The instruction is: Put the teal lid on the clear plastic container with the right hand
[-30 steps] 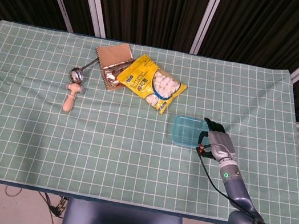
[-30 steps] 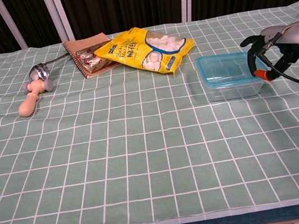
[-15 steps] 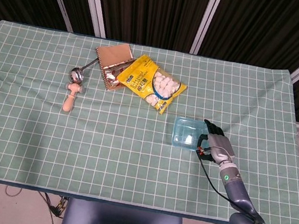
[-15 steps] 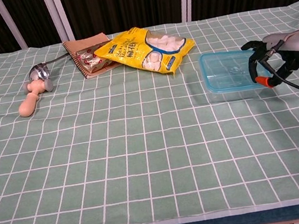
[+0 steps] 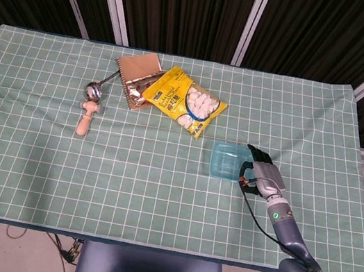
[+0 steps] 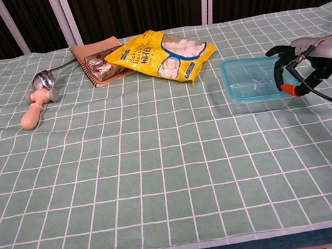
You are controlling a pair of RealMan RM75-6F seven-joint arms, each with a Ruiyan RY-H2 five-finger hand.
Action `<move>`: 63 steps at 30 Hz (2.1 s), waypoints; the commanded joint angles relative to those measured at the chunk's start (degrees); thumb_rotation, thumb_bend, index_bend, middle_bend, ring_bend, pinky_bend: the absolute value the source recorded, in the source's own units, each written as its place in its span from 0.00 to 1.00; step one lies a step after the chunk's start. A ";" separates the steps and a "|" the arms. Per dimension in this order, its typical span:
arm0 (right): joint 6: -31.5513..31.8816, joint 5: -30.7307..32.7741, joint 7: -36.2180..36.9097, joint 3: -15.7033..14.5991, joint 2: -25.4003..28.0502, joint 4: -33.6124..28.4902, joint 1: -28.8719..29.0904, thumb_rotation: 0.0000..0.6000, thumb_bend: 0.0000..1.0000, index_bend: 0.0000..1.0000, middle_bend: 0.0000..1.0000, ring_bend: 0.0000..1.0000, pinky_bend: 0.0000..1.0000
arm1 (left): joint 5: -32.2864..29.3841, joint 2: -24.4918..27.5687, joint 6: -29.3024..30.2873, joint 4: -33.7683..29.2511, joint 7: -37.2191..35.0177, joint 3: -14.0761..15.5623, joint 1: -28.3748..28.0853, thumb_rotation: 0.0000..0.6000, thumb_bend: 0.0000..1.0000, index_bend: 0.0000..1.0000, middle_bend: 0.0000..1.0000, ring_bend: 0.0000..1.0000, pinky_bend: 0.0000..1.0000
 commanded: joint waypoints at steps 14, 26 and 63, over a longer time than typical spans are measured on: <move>4.35 -10.59 10.22 -1.73 -4.18 7.14 -2.44 1.00 0.53 0.59 0.00 0.00 0.00 | -0.13 0.13 -0.13 -0.10 -0.08 0.00 0.00 1.00 0.35 0.13 0.00 0.00 0.00; 6.24 -13.71 12.71 -0.50 -3.90 8.29 -2.01 1.00 0.53 0.59 0.00 0.00 0.00 | -0.13 0.20 -0.11 -0.26 -0.20 -0.05 0.00 1.00 0.35 0.13 0.00 0.00 0.00; -8.12 10.10 -5.26 9.10 -7.32 13.61 14.43 1.00 0.53 0.59 0.00 0.00 0.00 | -2.06 1.21 -1.57 -1.05 -1.77 -0.57 -0.22 1.00 0.35 0.13 0.00 0.00 0.00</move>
